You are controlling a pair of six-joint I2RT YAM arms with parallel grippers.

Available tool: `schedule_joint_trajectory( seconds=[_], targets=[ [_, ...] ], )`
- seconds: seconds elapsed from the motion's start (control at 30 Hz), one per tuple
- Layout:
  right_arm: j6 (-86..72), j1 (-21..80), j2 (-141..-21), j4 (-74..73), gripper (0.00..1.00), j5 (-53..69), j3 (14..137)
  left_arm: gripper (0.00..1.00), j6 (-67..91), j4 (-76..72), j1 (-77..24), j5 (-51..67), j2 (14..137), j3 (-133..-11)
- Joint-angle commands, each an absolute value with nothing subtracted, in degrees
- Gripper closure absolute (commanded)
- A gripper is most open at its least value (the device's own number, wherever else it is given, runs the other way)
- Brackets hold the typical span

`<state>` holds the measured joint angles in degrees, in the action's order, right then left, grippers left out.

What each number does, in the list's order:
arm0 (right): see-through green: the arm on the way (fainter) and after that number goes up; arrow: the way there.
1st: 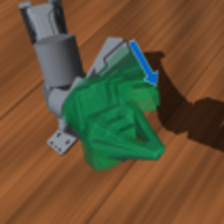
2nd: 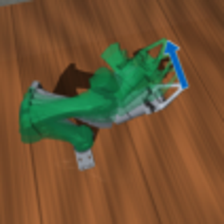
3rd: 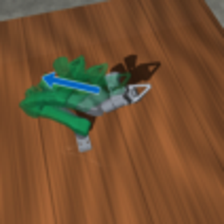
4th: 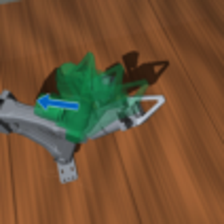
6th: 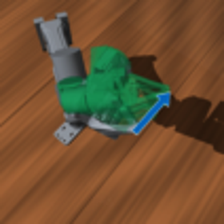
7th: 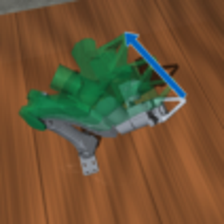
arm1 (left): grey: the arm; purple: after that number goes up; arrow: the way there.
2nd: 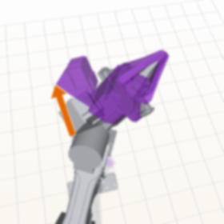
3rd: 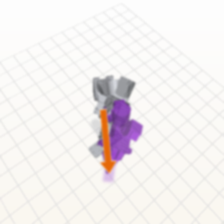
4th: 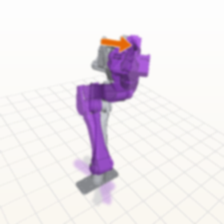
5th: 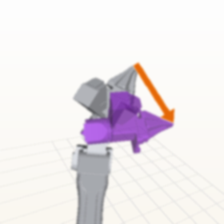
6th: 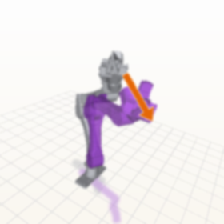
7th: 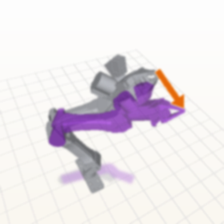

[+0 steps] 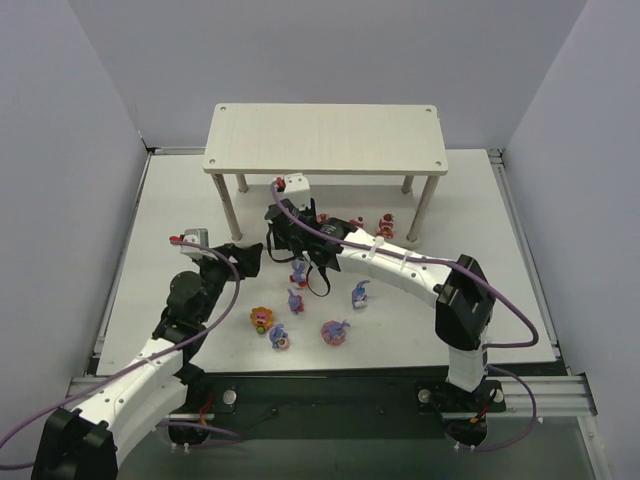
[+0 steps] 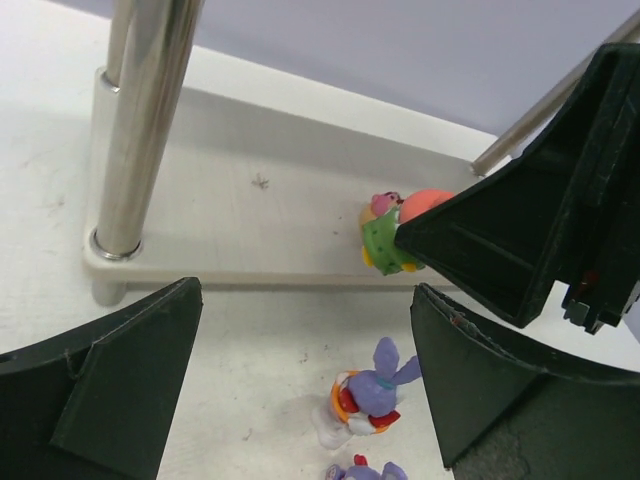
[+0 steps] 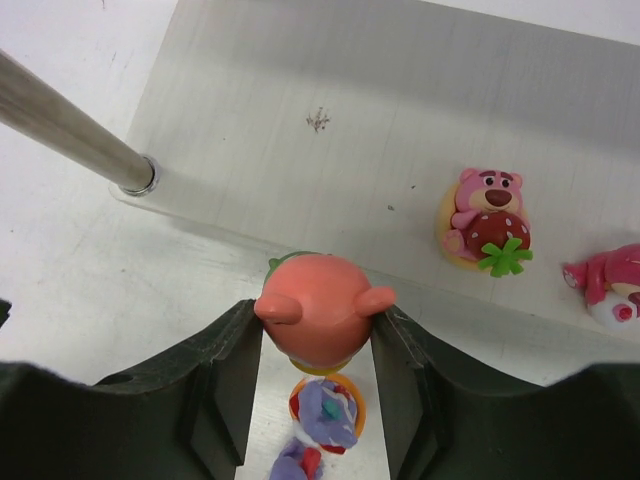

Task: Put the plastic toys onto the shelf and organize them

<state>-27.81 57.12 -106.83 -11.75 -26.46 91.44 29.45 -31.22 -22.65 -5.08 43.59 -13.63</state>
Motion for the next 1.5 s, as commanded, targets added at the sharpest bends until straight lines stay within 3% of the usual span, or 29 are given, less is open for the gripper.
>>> schedule_joint_trajectory(
  seconds=[0.0, 0.27, 0.53, 0.87, 1.47],
  targets=[
    [-26.89, 55.46, -108.8, -14.68, 1.0, -26.28, 96.23, 0.04, 29.71, -21.36, -22.32, -9.49, 41.57, -17.05],
    [-28.04, 55.72, -108.46, -14.33, 1.0, -27.25, 93.87, 0.04, 29.53, -20.83, -22.24, -9.49, 41.31, -16.96],
    [-26.98, 58.71, -100.73, -13.97, 1.0, -23.39, 88.86, 0.04, 32.25, -20.92, -22.24, -10.64, 46.13, -18.46],
    [-28.3, 62.84, -92.47, -14.32, 1.0, -16.27, 84.11, 0.04, 33.22, -26.19, -22.32, -1.95, 47.99, -18.46],
    [-30.76, 64.95, -93.78, -12.23, 1.0, -15.55, 85.69, 0.04, 37.96, -38.67, -22.41, 11.78, 44.74, -14.33]
  ],
)
